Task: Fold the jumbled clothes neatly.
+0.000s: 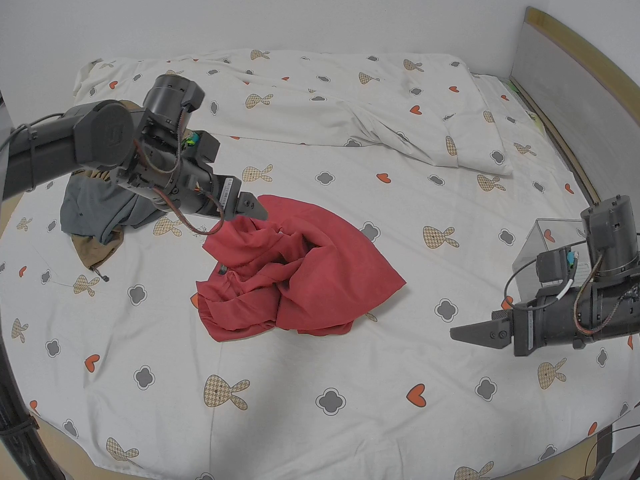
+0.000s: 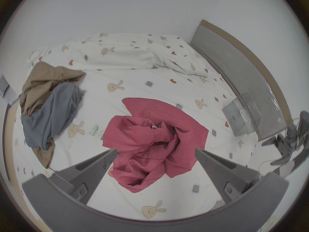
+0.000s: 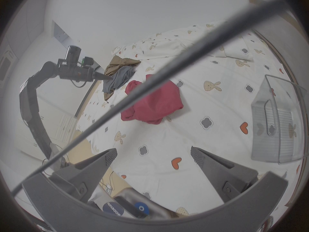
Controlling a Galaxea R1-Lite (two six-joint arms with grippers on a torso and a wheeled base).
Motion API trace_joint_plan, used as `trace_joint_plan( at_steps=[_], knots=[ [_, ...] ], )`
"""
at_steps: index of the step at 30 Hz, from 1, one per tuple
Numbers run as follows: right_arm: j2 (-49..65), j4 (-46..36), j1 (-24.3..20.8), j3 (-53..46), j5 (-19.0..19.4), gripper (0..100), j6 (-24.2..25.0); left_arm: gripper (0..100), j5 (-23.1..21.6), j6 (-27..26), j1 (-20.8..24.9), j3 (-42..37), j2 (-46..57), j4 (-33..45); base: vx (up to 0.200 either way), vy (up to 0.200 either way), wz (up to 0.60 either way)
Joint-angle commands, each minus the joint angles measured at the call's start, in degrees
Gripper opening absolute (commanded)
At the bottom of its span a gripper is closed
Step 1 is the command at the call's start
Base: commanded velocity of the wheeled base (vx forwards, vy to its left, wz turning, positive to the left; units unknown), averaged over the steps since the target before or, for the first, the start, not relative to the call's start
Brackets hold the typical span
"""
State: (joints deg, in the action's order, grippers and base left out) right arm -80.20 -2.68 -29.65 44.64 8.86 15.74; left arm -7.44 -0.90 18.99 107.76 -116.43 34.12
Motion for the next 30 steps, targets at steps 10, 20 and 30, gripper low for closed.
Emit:
trace_joint_plan(
  at_steps=[10, 20, 30],
  knots=[
    [-20.34, 24.22, 1.61, -0.7, 0.19, 100, 0.17, 100, -2.23, -11.67, -8.36, -42.46, 5.34, -28.76, 0.0, 0.0, 0.0],
    [-19.55, 24.22, 1.61, -1.4, -0.07, 100, 0.35, 100, -1.88, -11.67, -8.71, -41.85, -0.73, -31.22, 0.0, 0.0, 0.0],
    [-19.64, 24.22, 1.52, -1.4, -0.07, 100, 0.35, 100, -2.14, -11.67, -6.51, -41.85, -0.64, -32.01, 0.0, 0.0, 0.0]
  ],
)
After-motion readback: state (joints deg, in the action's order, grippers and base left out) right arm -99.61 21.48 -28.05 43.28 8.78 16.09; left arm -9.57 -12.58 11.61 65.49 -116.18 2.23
